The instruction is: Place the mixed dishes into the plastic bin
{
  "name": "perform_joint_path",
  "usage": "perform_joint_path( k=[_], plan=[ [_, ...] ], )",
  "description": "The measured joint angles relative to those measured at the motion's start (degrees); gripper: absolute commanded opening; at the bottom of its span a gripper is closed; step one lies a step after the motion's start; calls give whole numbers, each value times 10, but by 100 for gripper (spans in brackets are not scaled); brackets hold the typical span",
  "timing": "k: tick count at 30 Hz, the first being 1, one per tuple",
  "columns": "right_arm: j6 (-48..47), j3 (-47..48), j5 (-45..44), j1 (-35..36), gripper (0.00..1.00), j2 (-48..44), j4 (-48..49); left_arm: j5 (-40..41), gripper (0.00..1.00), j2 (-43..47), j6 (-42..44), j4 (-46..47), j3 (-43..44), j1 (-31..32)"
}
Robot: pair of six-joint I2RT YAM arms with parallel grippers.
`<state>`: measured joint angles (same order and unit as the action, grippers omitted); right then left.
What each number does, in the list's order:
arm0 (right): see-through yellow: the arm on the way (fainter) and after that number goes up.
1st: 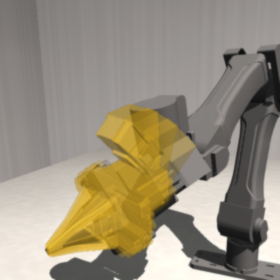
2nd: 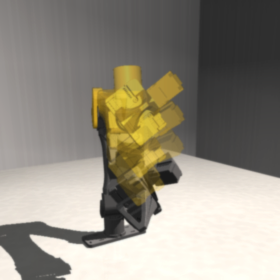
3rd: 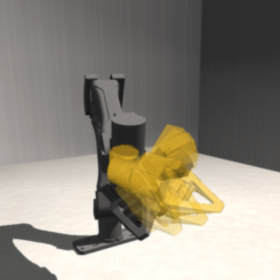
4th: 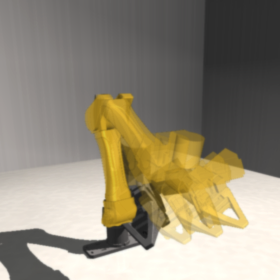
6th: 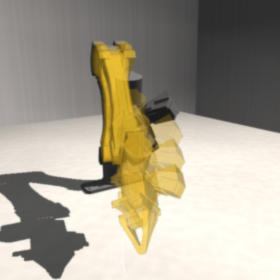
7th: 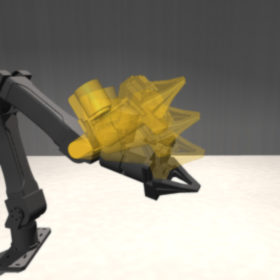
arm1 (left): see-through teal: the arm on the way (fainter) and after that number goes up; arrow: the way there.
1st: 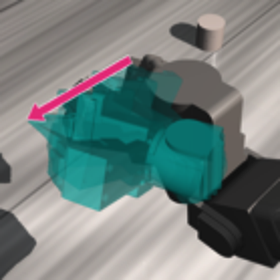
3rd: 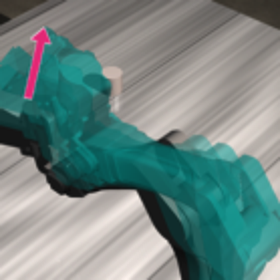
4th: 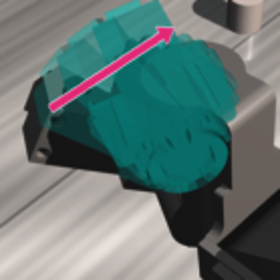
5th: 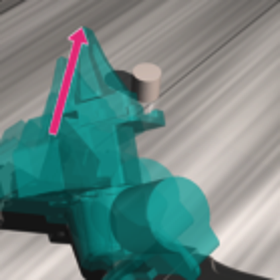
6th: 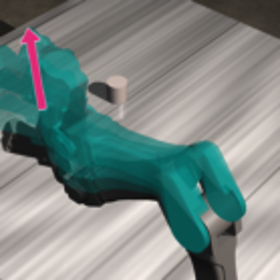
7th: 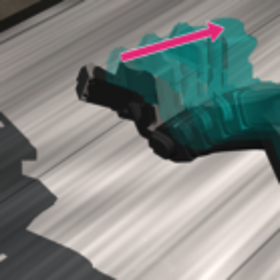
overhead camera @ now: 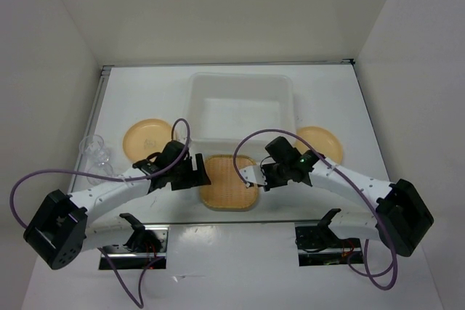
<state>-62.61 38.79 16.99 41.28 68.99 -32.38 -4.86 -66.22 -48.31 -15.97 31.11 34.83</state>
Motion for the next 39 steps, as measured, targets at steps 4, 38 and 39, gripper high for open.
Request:
perform_joint_path(
  k=[4, 38, 39],
  plan=[
    [12, -42, -33, 0, 0, -1, 57, 3, 87, -15, -1, 22, -3, 0],
    [42, -47, -57, 0, 0, 68, 141, -80, 67, -120, 3, 136, 14, 30],
    [43, -46, -57, 0, 0, 69, 141, -82, 67, -115, 3, 131, 14, 31]
  ],
)
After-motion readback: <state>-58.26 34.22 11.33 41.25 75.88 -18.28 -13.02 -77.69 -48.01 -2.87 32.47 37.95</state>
